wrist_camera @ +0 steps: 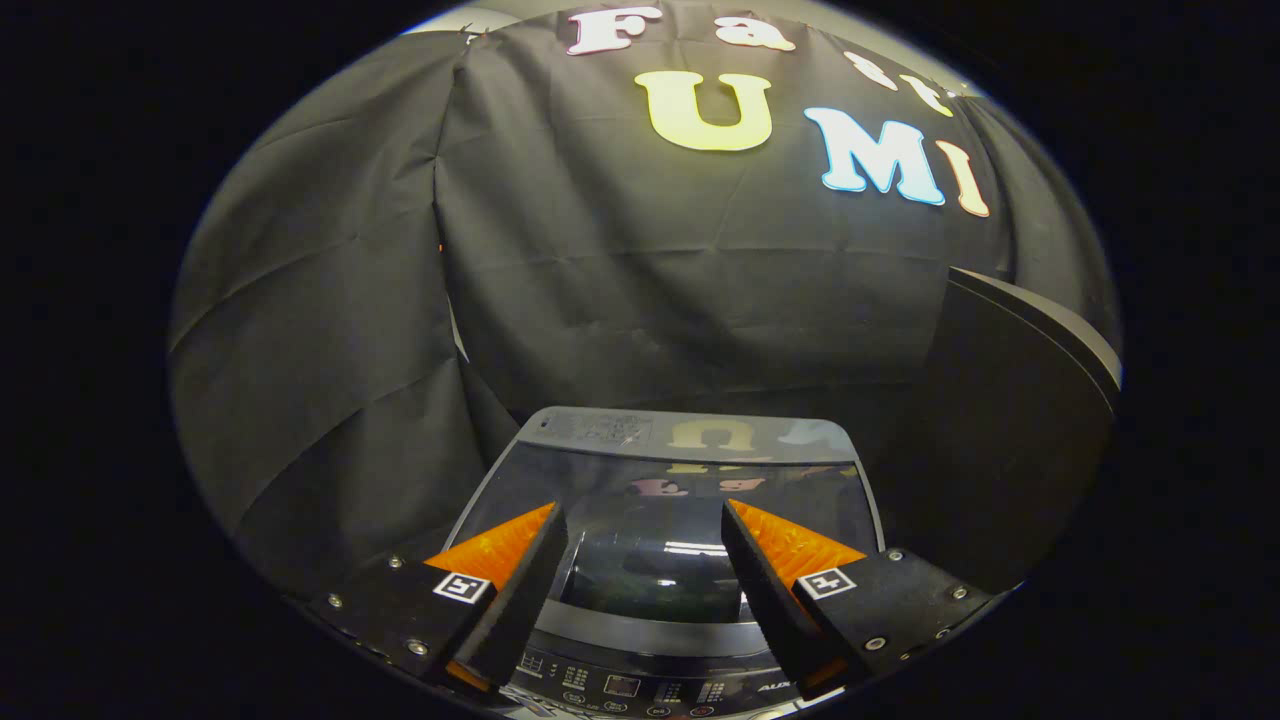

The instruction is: Put the clothes into the washing machine and then close the washing machine lid.

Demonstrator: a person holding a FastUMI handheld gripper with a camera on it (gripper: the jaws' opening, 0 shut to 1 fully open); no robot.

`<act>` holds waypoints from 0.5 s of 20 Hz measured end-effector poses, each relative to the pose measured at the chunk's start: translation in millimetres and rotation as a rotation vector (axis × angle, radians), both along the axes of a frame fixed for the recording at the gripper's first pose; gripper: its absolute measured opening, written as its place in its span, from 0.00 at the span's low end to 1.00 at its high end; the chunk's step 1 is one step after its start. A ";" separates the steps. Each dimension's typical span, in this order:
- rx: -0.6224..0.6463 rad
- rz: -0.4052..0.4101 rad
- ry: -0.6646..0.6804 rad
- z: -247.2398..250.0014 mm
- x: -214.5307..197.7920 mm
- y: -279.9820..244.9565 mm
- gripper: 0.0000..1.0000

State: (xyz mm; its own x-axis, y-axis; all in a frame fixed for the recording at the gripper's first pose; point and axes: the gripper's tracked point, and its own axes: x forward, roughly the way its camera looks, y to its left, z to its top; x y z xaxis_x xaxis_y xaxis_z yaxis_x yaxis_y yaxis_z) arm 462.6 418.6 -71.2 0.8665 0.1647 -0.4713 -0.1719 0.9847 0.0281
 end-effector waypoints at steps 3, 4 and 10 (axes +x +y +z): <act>0.022 0.024 -0.018 7.0 -5.7 5.4 0.96; 0.033 0.031 -0.028 12.1 -7.7 6.5 0.96; 0.029 0.080 -0.168 77.6 -43.3 -7.9 0.96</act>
State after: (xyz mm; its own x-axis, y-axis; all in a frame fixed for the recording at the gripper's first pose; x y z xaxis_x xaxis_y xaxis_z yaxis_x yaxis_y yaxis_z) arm 419.3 410.7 6.4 0.9161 0.2474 -0.3155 -0.2541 0.9670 0.0207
